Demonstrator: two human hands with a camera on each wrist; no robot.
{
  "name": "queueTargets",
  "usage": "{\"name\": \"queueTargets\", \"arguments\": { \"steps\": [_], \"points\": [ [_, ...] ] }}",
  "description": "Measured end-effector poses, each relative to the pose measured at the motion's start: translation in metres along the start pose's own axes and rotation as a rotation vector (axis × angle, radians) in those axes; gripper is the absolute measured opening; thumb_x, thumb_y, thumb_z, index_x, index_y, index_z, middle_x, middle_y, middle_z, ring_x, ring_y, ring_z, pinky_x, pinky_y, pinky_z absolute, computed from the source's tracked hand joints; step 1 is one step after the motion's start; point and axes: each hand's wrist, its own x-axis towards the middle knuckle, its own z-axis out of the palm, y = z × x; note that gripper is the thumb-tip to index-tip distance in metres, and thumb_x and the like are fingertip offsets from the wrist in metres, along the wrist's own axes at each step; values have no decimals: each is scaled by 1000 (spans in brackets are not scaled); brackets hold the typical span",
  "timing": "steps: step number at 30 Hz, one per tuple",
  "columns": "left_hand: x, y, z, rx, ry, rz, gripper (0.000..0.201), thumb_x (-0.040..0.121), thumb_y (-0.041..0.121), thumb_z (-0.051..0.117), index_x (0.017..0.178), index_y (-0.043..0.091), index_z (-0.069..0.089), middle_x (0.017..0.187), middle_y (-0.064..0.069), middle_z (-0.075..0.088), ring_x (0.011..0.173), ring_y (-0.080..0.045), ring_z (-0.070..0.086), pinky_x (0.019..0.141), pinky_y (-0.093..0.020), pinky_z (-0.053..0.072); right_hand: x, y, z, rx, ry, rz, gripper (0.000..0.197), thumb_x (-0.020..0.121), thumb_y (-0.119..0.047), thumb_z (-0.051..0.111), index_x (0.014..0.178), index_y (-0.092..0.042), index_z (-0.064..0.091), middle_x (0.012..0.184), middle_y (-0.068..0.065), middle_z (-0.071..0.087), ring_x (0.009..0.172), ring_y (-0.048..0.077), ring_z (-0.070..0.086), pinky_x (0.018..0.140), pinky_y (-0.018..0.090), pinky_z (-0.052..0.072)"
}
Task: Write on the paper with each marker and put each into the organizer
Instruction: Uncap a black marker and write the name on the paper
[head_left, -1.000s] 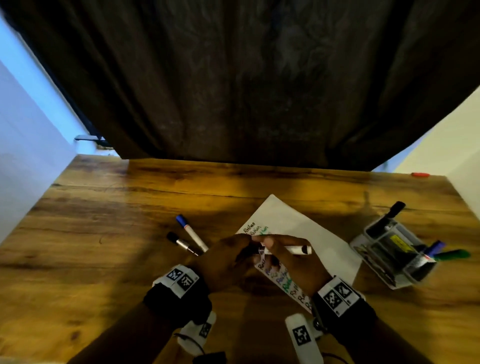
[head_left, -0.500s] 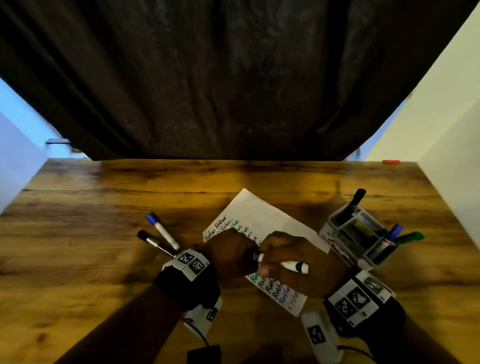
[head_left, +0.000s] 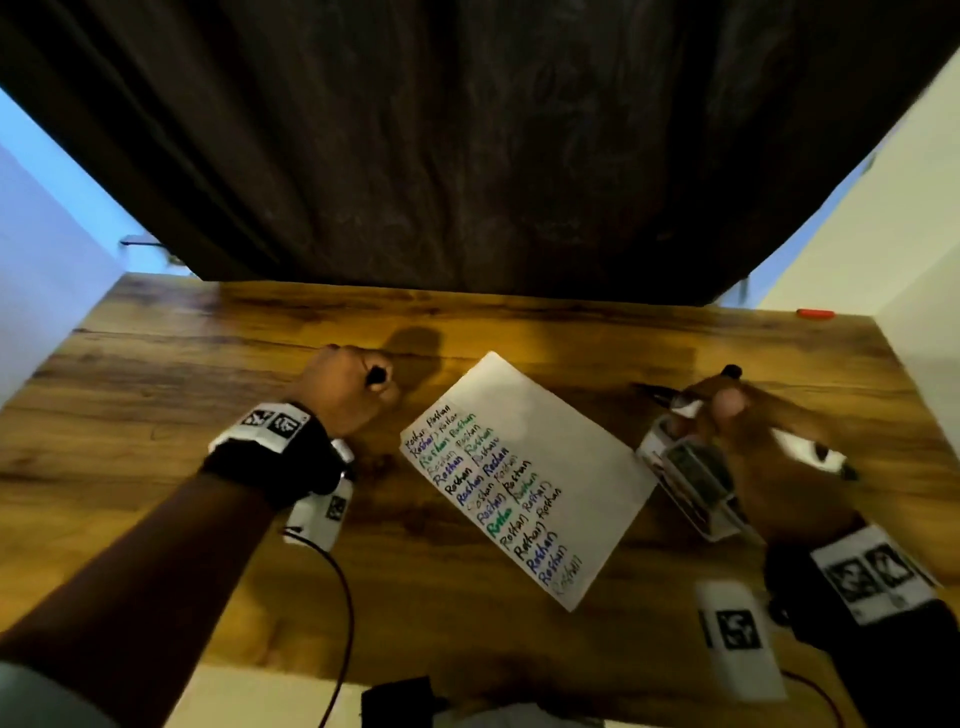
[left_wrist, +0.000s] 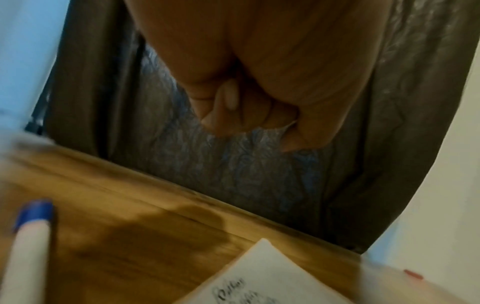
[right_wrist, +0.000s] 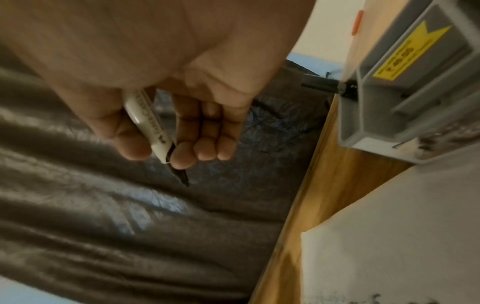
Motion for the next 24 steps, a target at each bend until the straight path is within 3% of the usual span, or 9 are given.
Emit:
{"name": "queueTargets", "arguments": {
  "steps": [2,5,7,9,15,19,24],
  "points": [
    [1,16,16,-60,-57,2,38,83,28,64,54,22,41,52,5,47,51,-16,45,54,-36,43,-3,1,10,-115,-96,-103,38,100,-40,48,85,-14,72,84,-5,74,83,12,70,75,25,55],
    [-1,45,60,21,-240,16,20,90,41,62,79,26,54,77,6,60,69,-16,61,61,-32,50,-3,31,35,-132,-225,-15,15,91,-38,57,103,-36,65,85,1,73,82,14,70,73,30,54],
    [-8,54,94,29,-326,13,29,86,46,66,96,22,54,89,9,56,81,-16,61,63,-25,46,-5,59,47,-109,-256,95,23,84,-39,66,106,-37,59,87,1,72,83,16,70,71,37,56],
    [-15,57,121,-47,-396,-26,41,79,48,73,101,22,52,95,8,57,89,-16,60,73,-28,48,-13,84,52,-136,-304,126,27,81,-39,70,106,-35,59,90,-4,71,86,13,69,72,40,58],
    [-24,46,149,-112,-435,-108,64,64,46,86,108,17,49,107,2,58,97,-19,57,82,-37,52,-29,125,47,-219,-426,126,33,78,-46,68,108,-38,62,107,-8,68,101,7,66,89,39,56],
    [-20,42,152,-143,-444,-143,63,60,50,87,100,24,46,98,9,56,90,-13,56,74,-28,45,-30,139,41,-347,-366,108,28,74,-53,62,96,-35,63,97,-8,72,90,11,68,79,39,58],
    [-19,38,154,-152,-434,-154,62,58,53,88,95,29,45,92,15,54,83,-6,54,69,-25,45,-25,133,39,-460,-465,128,33,68,-55,56,91,-32,62,93,-12,66,83,6,65,74,30,57]
  ]
}}
